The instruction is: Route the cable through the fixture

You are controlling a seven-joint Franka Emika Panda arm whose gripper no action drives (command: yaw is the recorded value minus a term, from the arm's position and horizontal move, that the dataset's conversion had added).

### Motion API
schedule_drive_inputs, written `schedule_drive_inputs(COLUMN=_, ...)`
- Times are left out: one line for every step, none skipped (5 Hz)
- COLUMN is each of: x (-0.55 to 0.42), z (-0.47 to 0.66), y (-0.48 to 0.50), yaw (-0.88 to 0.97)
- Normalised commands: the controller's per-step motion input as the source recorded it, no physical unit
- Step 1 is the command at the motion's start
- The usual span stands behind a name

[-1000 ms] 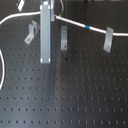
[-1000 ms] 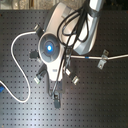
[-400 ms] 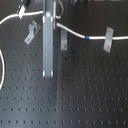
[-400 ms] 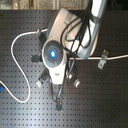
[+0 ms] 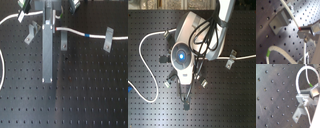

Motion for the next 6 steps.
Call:
schedule_drive_inputs(x=-0.03, z=0.48, y=0.159, yaw=0.0)
schedule_drive_inputs(x=-0.051, z=0.36, y=0.059, yaw=0.0)
schedule_drive_inputs(x=-0.001, z=0.09, y=0.002, yaw=0.0)
schedule_drive_inputs(x=-0.013, z=0.12, y=0.002, yaw=-0.03)
schedule_drive_inputs(x=-0.011, z=0.12, y=0.002, yaw=-0.03)
schedule_drive_inputs(x=0.199, z=0.01, y=0.008, yaw=-0.07)
